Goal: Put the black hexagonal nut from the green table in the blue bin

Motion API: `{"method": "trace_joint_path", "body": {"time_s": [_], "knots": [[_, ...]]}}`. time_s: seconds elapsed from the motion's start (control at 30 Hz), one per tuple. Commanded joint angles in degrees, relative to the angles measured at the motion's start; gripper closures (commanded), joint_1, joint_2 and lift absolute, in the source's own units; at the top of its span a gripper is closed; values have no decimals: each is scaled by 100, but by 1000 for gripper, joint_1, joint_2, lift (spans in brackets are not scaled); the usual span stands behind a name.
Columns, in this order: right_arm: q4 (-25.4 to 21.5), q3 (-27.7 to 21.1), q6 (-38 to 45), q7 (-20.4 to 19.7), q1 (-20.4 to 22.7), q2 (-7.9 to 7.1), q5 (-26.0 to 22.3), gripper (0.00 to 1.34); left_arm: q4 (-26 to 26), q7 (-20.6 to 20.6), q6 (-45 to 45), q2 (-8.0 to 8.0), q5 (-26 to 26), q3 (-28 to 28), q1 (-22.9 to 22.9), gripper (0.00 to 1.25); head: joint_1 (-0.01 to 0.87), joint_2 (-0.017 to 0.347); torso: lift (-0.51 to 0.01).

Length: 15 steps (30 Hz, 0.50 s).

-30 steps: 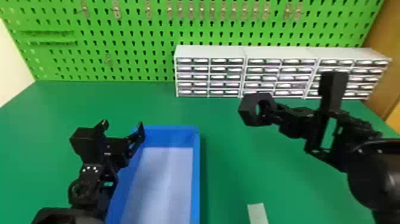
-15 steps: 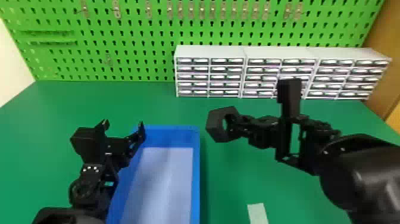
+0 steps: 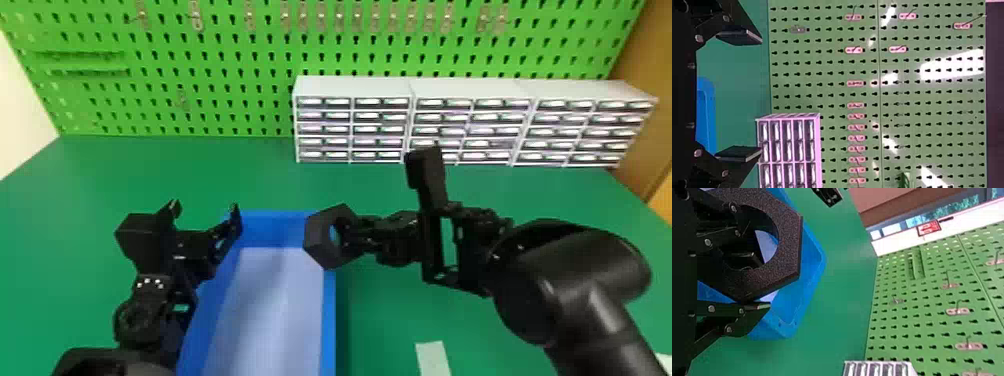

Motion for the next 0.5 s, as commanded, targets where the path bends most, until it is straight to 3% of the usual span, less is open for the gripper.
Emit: {"method": "trace_joint_path", "body": {"time_s": [0.0,0.27,0.47], "knots": [[102,177,42,1,-153,14,-47,907,-5,0,-1,0,0,23,-1,282,657,57,-95],[286,555,25,1,-443,50,-249,907,-5,0,-1,0,0,67,-18,282,657,57,-95],[445,951,7,1,-654,-12,-451,907,-5,0,-1,0,-9,120,-27,282,657,57,-95]]}}
